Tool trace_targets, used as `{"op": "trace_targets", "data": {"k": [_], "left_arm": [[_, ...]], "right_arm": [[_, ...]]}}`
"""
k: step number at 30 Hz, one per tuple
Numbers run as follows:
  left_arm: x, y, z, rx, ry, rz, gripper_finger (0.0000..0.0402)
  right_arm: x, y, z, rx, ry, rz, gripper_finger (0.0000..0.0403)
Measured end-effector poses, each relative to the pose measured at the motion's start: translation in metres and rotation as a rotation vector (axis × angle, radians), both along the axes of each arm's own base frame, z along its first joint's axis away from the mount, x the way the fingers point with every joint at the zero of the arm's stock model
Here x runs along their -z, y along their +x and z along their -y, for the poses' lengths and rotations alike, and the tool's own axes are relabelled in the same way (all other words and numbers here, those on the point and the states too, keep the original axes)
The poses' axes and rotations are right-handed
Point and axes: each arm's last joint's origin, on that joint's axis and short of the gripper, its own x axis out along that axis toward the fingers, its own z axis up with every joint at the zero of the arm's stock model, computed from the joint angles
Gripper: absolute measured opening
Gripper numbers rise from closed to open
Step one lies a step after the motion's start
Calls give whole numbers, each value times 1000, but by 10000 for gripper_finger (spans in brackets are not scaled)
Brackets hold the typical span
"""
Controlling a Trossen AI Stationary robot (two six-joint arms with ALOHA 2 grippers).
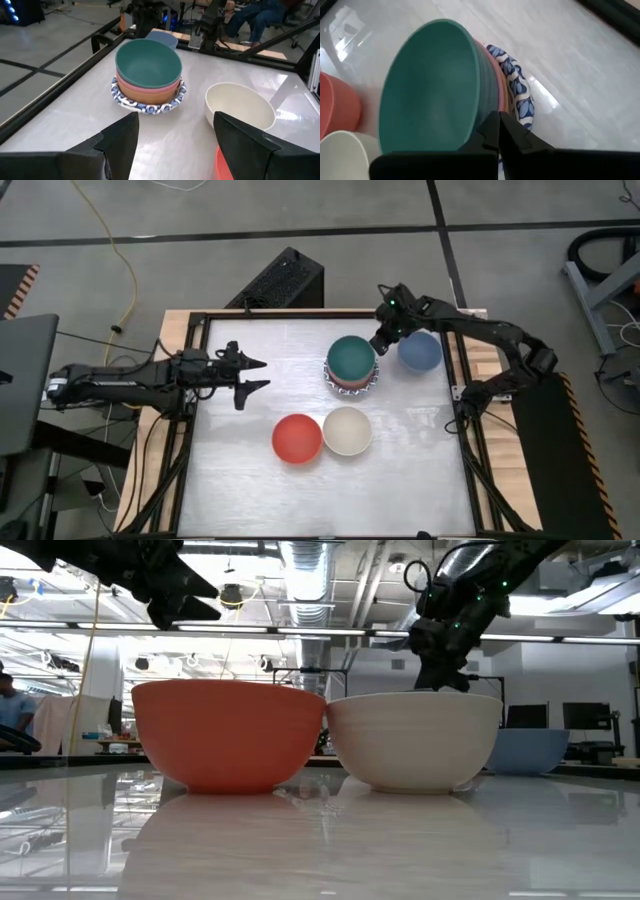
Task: Nest bowls inside each other by size order
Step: Stack the green bowl on top of the pink bowl, then stack the orange bowl on top of the green bowl
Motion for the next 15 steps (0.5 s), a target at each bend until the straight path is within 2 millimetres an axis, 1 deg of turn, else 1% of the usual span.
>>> {"op": "trace_targets", "data": {"k": [6, 8, 12, 15], "left_arm": [[4, 13, -1, 6, -2, -6, 247], [6, 17, -1, 8, -3, -8, 247], [8, 21, -2, 8, -4, -12, 247], [8, 21, -2, 8, -4, -14, 247]], "right_arm": [[6, 2, 0, -7, 1, -6, 18], [6, -1, 2, -7, -17, -16, 16], [-8, -13, 9, 66, -78, 23, 16], [-21, -20, 7, 78, -112, 78, 16]]}}
